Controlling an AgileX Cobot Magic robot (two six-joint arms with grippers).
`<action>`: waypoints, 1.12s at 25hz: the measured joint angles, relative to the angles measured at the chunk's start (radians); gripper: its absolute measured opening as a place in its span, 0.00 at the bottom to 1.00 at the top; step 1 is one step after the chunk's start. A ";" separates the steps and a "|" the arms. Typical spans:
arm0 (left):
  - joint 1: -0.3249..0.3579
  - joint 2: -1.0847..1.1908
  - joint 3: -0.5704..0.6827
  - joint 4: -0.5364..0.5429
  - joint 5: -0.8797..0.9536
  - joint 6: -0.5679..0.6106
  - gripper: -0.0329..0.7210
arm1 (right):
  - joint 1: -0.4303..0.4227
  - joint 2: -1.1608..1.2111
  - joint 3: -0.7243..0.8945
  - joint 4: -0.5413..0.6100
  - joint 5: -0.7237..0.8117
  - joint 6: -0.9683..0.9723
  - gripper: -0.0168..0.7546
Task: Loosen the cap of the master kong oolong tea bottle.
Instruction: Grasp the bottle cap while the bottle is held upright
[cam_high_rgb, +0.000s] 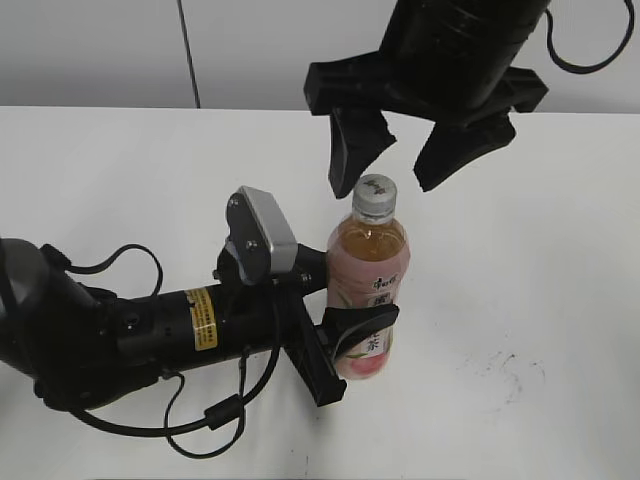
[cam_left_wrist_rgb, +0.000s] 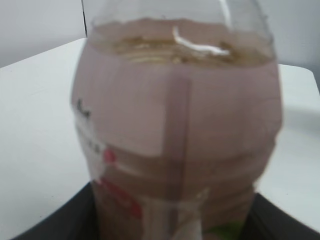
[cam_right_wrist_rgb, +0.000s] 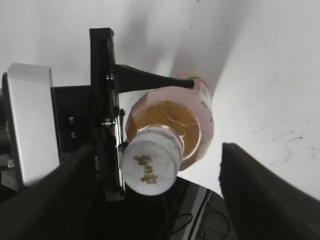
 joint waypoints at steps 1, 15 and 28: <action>0.000 0.000 0.000 0.000 0.000 0.000 0.54 | 0.000 0.000 0.000 0.002 0.000 0.002 0.77; 0.000 0.000 0.000 -0.001 0.000 0.000 0.54 | 0.000 0.025 0.002 0.016 0.000 -0.008 0.37; 0.000 0.000 0.000 0.001 0.000 0.001 0.54 | 0.001 0.025 0.002 0.030 -0.001 -1.144 0.38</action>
